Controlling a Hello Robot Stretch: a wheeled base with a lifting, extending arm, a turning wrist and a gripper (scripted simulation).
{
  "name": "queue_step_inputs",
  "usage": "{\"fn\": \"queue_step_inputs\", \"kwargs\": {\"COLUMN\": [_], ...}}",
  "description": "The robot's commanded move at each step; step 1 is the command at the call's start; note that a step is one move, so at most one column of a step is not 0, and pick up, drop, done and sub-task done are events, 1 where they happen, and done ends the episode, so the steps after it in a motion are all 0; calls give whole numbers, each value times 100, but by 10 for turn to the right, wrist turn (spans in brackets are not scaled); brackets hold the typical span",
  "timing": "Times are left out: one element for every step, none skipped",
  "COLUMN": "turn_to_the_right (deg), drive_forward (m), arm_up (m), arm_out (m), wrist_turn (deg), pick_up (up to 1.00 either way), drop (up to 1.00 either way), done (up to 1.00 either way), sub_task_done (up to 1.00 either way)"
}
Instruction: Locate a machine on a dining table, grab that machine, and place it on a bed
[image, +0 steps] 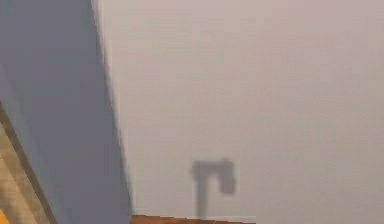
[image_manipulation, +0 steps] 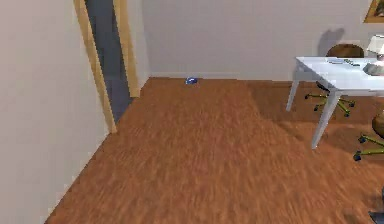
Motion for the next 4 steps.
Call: {"fn": "queue_step_inputs", "kwargs": {"turn_to_the_right": [-450,-270,0,60], "drive_forward": [0,0,75,0], "arm_up": [0,0,0,0], "arm_out": [0,0,0,0], "wrist_turn": [0,0,0,0], "pick_up": [0,0,0,0], "drop": [0,0,0,0], "done": [0,0,0,0], "sub_task_done": [0,0,0,0]}}
